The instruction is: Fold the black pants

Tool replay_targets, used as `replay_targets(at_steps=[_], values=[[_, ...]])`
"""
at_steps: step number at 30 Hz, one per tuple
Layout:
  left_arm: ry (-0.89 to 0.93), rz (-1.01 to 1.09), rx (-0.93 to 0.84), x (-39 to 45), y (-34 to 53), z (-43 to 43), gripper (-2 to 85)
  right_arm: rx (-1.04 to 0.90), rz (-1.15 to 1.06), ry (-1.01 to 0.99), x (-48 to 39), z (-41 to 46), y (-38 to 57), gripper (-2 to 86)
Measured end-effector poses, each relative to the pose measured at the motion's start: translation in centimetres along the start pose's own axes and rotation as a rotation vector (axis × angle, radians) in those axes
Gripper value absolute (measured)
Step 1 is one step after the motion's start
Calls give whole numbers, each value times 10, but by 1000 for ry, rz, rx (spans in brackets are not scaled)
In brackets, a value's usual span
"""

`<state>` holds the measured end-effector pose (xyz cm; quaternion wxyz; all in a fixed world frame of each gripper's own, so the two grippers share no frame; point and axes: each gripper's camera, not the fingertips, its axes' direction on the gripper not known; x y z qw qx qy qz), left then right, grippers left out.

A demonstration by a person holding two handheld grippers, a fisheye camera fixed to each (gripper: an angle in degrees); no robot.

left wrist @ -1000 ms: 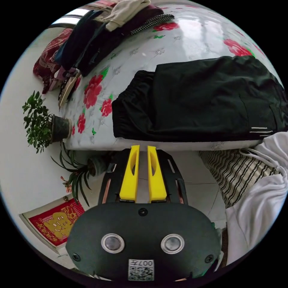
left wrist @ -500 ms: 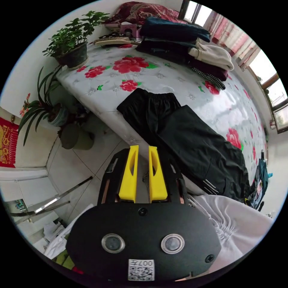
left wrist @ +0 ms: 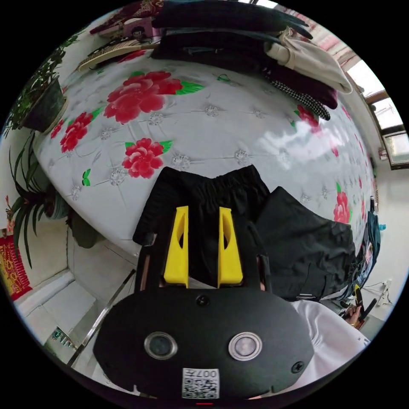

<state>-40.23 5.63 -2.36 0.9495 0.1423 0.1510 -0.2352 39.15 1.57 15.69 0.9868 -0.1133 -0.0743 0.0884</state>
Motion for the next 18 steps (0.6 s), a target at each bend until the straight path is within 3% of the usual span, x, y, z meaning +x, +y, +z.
replay_targets(at_steps=[2,7,13,14,18], values=[[6,10,42,-5,8,-14,16,-8,-43,-18,-29,8,-3,12],[247,-167,405,-55,77,-80,-8,-96,-191,-77,-99,42,-16,14],[230,-375,353,-114,143,-67,-10,-239,-274,-119,-147,96,-28,15],[312,-401,373,-126,147,-68,-10,-257,-277,-116,-150,102,-30,16],[366,-262,446,-125,129,-114,-9,-325,-337,-137,-181,123,-39,27]])
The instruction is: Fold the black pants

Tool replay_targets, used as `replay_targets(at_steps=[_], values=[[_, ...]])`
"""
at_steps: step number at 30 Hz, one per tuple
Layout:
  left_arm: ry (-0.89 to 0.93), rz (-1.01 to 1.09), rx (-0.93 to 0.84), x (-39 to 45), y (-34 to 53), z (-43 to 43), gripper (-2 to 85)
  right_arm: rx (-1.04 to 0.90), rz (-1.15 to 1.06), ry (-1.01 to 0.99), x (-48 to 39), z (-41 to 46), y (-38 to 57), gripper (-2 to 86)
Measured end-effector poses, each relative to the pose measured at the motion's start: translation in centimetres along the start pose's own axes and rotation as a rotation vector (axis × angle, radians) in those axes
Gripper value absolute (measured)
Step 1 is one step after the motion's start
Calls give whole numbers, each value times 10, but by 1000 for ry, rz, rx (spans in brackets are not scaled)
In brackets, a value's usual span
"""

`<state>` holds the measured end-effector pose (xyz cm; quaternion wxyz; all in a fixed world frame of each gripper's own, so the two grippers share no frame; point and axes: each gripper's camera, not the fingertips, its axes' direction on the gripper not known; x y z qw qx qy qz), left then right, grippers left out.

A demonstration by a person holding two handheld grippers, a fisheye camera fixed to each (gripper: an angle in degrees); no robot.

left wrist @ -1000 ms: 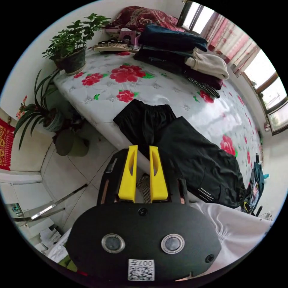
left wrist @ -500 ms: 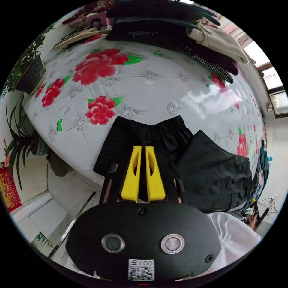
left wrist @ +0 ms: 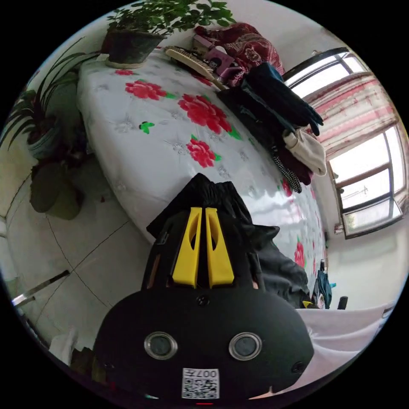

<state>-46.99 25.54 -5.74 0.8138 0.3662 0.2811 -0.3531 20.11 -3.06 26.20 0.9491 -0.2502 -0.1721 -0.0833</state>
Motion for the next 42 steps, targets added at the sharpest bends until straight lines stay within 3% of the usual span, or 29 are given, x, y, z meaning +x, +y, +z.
replay_targets(at_steps=[4,9,16,21,26,29,34,37,42], values=[[-36,132,-9,22,-11,-21,-9,-23,-66,-2,-23,7,-20,36],[-36,93,29,11,16,-57,-3,-47,-114,22,-39,16,-34,42],[-94,-8,-76,-21,34,-65,37,-88,-103,34,-40,25,-38,48],[-140,118,-99,-14,10,-68,87,-50,-64,49,-33,17,-36,53],[-73,230,-117,4,-22,-47,119,14,10,72,-18,1,-32,62],[-74,295,-240,14,-34,-10,152,109,143,132,12,-23,-19,72],[-342,401,-251,39,-35,11,127,317,559,214,100,-74,41,94],[-331,347,-216,32,-35,12,123,415,851,201,158,-98,98,105],[-356,129,-243,10,-43,9,132,577,1123,28,222,-108,183,130]])
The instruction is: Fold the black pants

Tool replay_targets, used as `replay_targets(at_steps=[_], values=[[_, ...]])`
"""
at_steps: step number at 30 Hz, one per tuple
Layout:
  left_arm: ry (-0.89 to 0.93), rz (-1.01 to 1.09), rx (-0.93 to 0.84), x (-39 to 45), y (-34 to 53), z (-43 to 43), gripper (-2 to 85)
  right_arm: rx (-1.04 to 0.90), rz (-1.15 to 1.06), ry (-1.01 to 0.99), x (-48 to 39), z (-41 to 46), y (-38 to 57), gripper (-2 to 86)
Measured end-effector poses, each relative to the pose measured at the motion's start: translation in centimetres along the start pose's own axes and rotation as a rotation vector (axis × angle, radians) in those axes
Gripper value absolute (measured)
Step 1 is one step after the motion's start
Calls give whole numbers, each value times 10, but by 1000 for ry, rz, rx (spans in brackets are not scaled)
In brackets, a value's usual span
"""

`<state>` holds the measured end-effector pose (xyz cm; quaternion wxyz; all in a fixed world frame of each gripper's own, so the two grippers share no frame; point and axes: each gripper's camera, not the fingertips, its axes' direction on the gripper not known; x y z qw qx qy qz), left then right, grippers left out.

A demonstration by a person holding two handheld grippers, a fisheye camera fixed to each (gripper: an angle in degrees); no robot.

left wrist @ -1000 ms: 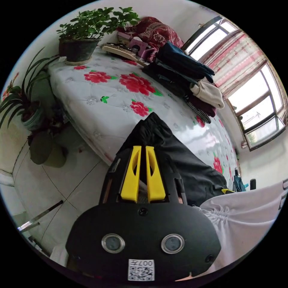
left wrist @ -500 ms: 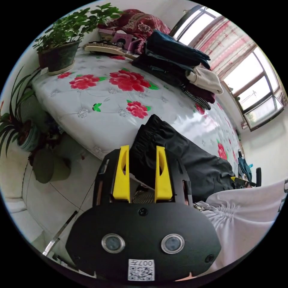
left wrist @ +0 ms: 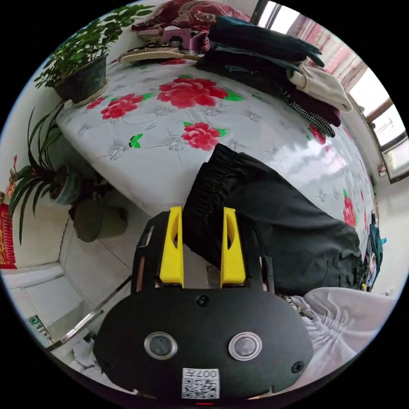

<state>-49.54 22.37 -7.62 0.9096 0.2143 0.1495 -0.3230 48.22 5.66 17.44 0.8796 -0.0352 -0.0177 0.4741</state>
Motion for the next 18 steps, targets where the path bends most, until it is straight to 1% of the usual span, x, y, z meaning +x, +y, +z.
replay_targets(at_steps=[1,2,3,4,5,6,7,8,9,10,12,15,18], values=[[-4,-43,6,-4,1,-2,131,-15,47,-47,17,2,-3,134],[8,-134,51,-14,6,-9,129,-19,61,-66,24,3,-5,135],[54,-220,109,-26,13,-14,126,-23,76,-97,33,7,-7,137],[87,-257,132,-31,16,-15,124,-31,77,-117,39,13,-9,138],[170,-310,150,-41,20,-10,134,-37,75,-123,41,16,-10,137],[245,-350,105,-50,19,4,144,-54,65,-133,43,24,-13,135],[279,-371,64,-53,18,14,149,-86,64,-139,44,33,-15,131],[320,-415,20,-59,17,30,149,-65,79,-108,45,32,-16,129],[268,-453,38,-64,18,32,138,-43,56,-83,43,32,-18,120],[242,-473,20,-66,17,35,126,-74,38,-145,41,37,-23,112],[211,-444,-22,-67,6,40,78,-104,54,-146,36,43,-33,101],[184,-373,-29,-53,-4,50,47,-119,-15,-163,15,57,-52,86],[231,-393,-19,-42,-9,69,38,-136,-47,-235,-9,77,-85,74]])
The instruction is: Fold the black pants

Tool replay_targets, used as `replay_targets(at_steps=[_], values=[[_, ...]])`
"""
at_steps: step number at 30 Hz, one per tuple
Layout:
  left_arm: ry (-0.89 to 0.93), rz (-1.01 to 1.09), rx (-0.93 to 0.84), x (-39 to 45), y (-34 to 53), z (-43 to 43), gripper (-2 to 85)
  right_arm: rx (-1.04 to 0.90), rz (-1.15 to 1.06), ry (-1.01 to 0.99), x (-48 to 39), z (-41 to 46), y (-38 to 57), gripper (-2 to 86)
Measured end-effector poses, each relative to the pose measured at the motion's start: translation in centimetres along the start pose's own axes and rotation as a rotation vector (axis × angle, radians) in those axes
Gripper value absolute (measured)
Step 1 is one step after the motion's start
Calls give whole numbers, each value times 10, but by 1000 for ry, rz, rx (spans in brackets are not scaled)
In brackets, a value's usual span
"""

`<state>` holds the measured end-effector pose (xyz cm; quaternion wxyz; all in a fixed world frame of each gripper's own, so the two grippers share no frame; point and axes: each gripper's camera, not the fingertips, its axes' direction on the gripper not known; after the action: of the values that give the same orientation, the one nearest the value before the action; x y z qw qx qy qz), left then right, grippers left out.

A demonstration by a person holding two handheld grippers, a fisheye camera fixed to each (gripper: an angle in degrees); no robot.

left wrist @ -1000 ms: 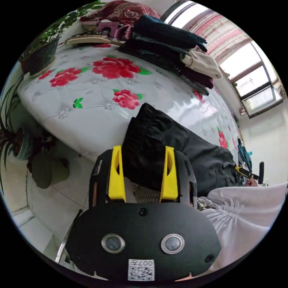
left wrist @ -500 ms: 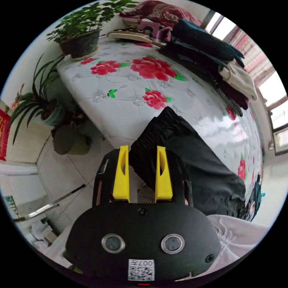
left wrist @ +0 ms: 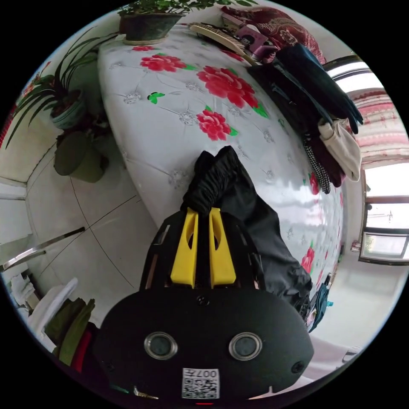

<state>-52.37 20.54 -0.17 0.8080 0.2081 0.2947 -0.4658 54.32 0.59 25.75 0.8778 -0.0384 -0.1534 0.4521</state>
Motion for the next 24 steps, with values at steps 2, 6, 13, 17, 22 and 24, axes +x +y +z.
replay_targets(at_steps=[2,6,13,17,22,24], values=[[55,-18,2,3,-1,13,31,13,-26,-13,-17,11,-26,67],[130,26,-30,28,-11,56,13,81,-83,-79,-59,29,-93,56],[303,71,18,76,-41,123,2,242,-136,-71,-90,18,-170,57],[289,137,18,66,-31,152,16,215,-138,38,-82,22,-179,74],[277,139,-14,37,-23,175,28,306,-158,114,-68,-5,-127,89],[238,196,-25,41,-21,182,24,249,-220,88,-73,-2,-98,91]])
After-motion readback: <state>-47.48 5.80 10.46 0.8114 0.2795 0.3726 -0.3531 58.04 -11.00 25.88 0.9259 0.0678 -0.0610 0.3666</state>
